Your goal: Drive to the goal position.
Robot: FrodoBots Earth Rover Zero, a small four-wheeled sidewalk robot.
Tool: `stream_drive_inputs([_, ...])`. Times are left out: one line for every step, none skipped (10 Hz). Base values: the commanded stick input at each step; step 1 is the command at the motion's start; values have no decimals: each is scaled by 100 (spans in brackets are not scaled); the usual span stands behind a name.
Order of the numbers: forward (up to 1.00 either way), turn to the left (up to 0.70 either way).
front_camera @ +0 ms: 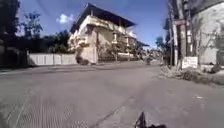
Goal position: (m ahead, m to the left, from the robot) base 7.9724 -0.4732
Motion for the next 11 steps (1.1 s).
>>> stream_drive_inputs([70, -3])
stream_drive_inputs([70, -3])
stream_drive_inputs([70, -3])
stream_drive_inputs([70, -3])
stream_drive_inputs([70, -3])
stream_drive_inputs([70, -3])
stream_drive_inputs([70, -3])
stream_drive_inputs([70, -3])
stream_drive_inputs([70, -3])
stream_drive_inputs([70, -3])
stream_drive_inputs([70, -3])
